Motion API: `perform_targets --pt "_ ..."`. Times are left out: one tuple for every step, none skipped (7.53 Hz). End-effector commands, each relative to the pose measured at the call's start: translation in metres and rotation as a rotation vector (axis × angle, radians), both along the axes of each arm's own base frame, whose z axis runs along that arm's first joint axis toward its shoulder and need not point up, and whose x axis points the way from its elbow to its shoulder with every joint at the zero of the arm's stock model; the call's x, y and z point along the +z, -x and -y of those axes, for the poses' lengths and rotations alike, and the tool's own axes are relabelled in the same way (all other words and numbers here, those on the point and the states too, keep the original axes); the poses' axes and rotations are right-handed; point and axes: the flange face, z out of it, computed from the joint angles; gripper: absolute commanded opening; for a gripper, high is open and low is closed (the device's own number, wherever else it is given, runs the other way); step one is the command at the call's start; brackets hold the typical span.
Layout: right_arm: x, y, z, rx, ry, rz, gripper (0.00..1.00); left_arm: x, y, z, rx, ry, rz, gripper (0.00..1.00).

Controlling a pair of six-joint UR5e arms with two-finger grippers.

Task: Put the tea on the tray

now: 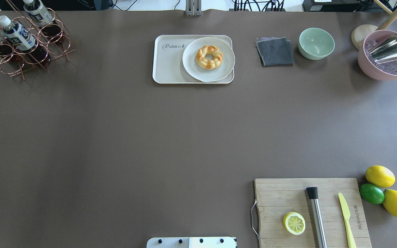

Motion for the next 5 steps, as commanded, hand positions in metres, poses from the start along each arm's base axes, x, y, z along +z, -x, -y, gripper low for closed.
perform_targets --pt "0.001 0.0006 0.0 0.0 0.003 0.002 1.0 0.0015 -0.0001 -0.0011 0.0 0.002 0.0 0.98" --pt "0.001 0.0006 0.0 0.001 0.004 0.003 1.0 0.0022 -0.0002 -0.0018 0.0 0.004 0.0 0.98" --pt "0.0003 0.0006 0.0 0.006 0.007 0.003 1.0 0.0023 -0.0001 -0.0018 0.0 0.004 0.001 0.98" --pt "0.0001 0.0008 0.0001 0.008 0.008 0.006 1.0 0.0019 0.0001 0.0001 0.0 0.004 0.001 0.98" --pt "0.0005 0.0008 0.0003 0.008 0.006 0.005 1.0 0.0019 0.0001 0.0001 0.0 0.004 0.001 0.98"
